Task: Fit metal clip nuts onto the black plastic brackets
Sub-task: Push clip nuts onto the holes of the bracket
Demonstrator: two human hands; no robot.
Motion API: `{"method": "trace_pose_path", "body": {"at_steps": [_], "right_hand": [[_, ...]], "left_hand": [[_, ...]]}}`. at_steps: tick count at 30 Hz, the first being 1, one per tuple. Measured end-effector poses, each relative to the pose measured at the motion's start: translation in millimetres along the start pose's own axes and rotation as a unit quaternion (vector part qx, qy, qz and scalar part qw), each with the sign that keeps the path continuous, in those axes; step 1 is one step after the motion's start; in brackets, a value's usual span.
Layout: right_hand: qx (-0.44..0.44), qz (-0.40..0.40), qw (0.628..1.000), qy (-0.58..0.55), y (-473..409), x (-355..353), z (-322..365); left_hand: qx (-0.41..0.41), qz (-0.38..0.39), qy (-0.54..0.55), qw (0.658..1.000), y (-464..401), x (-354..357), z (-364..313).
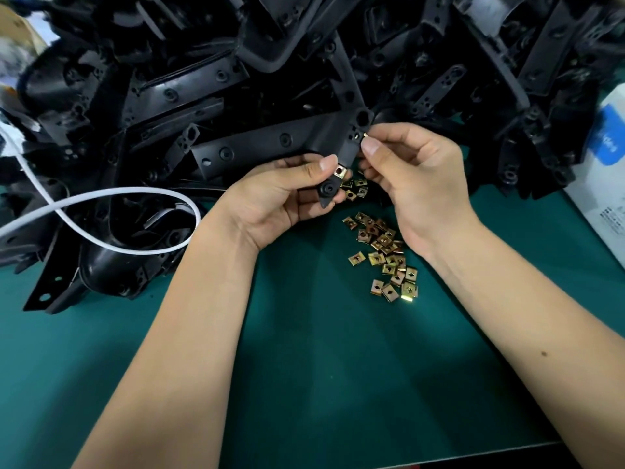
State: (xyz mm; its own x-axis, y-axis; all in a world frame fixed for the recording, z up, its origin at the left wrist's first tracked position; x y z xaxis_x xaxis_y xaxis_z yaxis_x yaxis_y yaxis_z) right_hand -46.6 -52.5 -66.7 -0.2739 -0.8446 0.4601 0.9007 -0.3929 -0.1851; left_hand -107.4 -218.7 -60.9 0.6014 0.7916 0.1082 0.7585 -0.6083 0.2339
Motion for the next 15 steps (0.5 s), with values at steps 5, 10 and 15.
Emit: {"method": "trace_pose_path", "body": {"at_steps": [5, 10, 15], "right_hand": [[0.014, 0.007, 1.000, -0.022, 1.4, 0.2, 0.8], [0.008, 0.011, 1.000, -0.011, 0.8, 1.0, 2.6], [0.012, -0.001, 1.000, -0.012, 0.8, -0.5, 1.7]], "left_hand": [[-0.001, -0.015, 0.017, 1.000, -0.2, -2.7, -0.2], [-0.010, -0.014, 0.008, 1.000, 1.3, 0.6, -1.7], [-0.014, -0.017, 0.010, 1.000, 3.1, 2.2, -3.5]]}}
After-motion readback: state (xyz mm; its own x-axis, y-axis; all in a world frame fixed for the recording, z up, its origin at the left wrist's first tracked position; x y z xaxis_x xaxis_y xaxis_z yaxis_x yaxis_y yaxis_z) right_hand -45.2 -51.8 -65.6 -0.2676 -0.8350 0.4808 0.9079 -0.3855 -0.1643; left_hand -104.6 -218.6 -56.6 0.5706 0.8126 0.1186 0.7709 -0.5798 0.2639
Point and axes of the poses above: each hand's wrist, its own y-axis away from the middle knuckle, its own x-axis out of the palm, z = x × y, the point moved 3 cm from there along -y, towards the middle knuckle, and after that the axes turned 14 degrees about -y, right-handed, at the moved point
